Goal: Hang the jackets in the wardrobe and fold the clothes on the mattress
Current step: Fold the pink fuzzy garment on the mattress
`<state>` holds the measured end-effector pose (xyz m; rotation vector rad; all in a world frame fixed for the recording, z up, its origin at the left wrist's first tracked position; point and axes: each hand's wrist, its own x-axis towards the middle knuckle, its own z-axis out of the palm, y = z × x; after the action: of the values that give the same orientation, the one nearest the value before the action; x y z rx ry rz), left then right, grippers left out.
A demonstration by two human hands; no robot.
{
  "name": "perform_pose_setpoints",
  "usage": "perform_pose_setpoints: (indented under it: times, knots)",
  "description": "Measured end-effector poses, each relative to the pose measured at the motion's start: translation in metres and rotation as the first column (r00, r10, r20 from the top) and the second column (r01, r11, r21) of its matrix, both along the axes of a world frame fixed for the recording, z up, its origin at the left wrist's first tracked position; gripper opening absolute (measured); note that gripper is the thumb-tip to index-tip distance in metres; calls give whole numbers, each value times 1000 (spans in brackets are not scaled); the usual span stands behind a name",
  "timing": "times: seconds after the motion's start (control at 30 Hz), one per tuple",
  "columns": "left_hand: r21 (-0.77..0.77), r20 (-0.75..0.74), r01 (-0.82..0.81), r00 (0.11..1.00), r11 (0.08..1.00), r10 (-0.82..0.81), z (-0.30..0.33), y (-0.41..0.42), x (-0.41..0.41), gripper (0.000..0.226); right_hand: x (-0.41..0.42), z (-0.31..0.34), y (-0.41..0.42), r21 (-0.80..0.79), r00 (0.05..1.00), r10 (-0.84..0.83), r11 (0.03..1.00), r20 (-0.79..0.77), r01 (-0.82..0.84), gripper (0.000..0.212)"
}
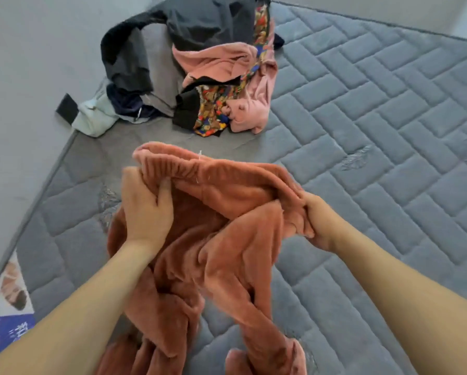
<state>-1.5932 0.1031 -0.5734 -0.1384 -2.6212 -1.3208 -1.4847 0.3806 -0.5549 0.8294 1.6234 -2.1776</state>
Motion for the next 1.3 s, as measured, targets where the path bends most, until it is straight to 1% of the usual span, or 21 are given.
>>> perform_pose_setpoints:
  times: [0.13,0.2,0.3,0.37,0.43,0.5,0.57,0.63,0.7,0.8,0.87,0.9,0.93,0.97,1.0,1.07,1.1,1.13,1.2,1.23,1.3]
  knots:
    - [-99,-312,117,939,988,-143,64,133,-9,21,52,61,96,-56,952,-302,951,48,305,27]
    - [-235,-333,147,916,961,-222,88,209,-24,29,58,88,146,-47,880,-474,880,-13,473,22]
    - [-490,-81,217,953,844,-292,103,306,-48,59,52,111,207,16,733,-663,740,-152,673,28]
    - [-560,90,309,945,769,-314,85,339,-43,71,57,97,232,224,723,-688,696,-61,682,18]
    - [-596,250,437,898,674,-362,44,343,-9,71,77,57,237,430,748,-656,708,105,560,24]
    - [-576,467,625,781,527,-415,-7,322,49,68,104,3,220,492,793,-565,770,231,406,32]
    - [-440,681,794,599,419,-421,-52,289,116,68,135,-48,194,452,810,-456,850,369,273,33]
    - [-270,833,876,421,400,-360,-87,257,179,77,160,-92,174,415,768,-452,870,453,267,44]
    - [-240,904,921,327,307,-275,-108,229,233,97,173,-122,165,436,744,-491,850,453,295,59]
    - [-435,828,889,457,144,-325,-120,206,281,101,177,-143,166,446,748,-507,838,428,313,55]
    - [-470,759,861,507,196,-408,-122,206,288,71,174,-140,169,313,752,-521,851,404,422,31]
    - [-347,779,882,460,319,-425,-120,209,286,53,171,-134,170,235,755,-517,856,403,461,18]
    - [-100,847,848,346,520,-403,-116,212,281,40,169,-127,171,148,760,-515,853,396,501,9]
    - [188,912,693,139,696,-385,-111,214,276,35,167,-123,172,66,762,-523,838,382,542,15]
    - [382,918,471,-99,795,-383,-106,212,270,37,166,-119,172,-9,757,-538,813,372,583,23]
    - [461,845,213,-403,862,-352,-99,201,259,50,163,-116,170,-93,745,-543,781,388,618,26]
    - [455,839,238,-438,858,-324,-98,191,255,49,164,-117,168,-101,754,-512,797,412,596,28]
    - [414,864,287,-423,864,-273,-98,182,251,41,165,-116,164,-101,767,-467,823,441,560,31]
    - [210,971,429,-198,879,-135,-103,163,249,30,169,-121,157,-5,779,-405,886,479,463,35]
    - [108,994,485,-61,868,-89,-108,154,249,30,174,-126,157,129,778,-417,904,470,407,39]
    - [1,999,518,32,855,-21,-119,141,250,32,184,-131,166,492,765,-504,823,401,283,41]
